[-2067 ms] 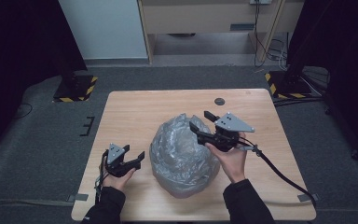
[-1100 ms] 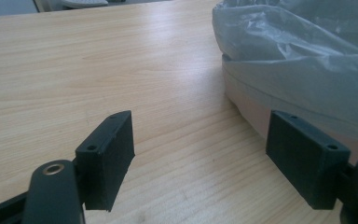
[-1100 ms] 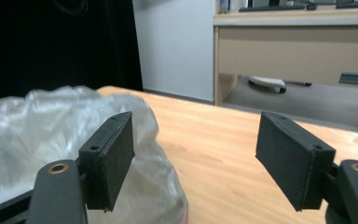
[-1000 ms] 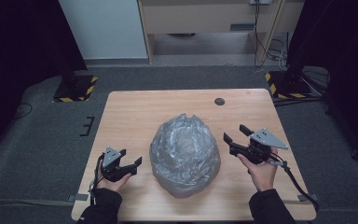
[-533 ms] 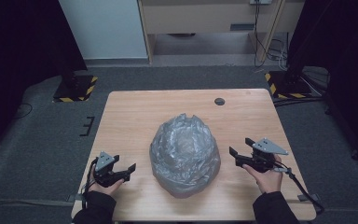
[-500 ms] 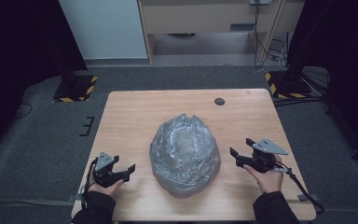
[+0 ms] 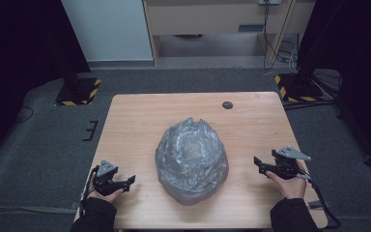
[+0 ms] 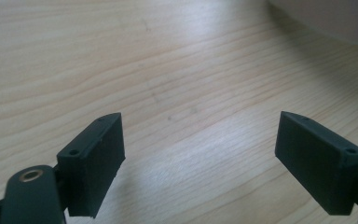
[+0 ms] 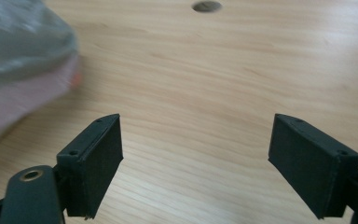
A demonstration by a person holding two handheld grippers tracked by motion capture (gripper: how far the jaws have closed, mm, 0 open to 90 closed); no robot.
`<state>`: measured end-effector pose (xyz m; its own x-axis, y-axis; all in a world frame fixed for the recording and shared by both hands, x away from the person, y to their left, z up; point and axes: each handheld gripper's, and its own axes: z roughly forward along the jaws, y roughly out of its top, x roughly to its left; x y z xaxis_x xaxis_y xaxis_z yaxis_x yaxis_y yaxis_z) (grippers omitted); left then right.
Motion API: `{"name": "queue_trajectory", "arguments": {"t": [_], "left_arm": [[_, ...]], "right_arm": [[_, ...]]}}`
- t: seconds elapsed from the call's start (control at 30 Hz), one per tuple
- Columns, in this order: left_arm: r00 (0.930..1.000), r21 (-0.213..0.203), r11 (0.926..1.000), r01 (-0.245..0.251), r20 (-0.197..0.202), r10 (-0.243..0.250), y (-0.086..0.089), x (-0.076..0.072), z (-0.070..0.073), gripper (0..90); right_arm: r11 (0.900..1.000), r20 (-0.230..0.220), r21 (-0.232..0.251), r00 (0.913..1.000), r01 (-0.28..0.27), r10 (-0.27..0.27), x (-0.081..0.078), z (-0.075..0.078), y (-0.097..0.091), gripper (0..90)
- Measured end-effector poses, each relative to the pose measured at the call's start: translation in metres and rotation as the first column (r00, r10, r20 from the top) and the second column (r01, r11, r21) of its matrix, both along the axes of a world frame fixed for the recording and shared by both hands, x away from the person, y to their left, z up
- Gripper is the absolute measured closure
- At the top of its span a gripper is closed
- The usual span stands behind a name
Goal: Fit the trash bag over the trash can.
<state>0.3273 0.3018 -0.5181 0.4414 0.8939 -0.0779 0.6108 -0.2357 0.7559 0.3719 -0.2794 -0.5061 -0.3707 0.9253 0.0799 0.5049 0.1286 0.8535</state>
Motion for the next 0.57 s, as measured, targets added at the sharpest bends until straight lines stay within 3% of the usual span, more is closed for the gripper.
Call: {"name": "queue_trajectory", "arguments": {"t": [0.3, 0.57], "left_arm": [[0.9995, 0.054, 0.9983, -0.023, -0.021, 0.024, 0.013, 0.003, -0.006, 14.9], [0.9983, 0.049, 0.9977, -0.047, -0.031, 0.049, 0.02, 0.007, -0.011, 14.5]], "right_arm": [[0.9984, -0.058, -0.05, 0.9978, 0.028, -0.031, 0.006, -0.016, -0.016, 15.7], [0.9956, -0.096, -0.087, 0.9944, 0.034, -0.043, 0.008, -0.022, -0.021, 14.8]]}}
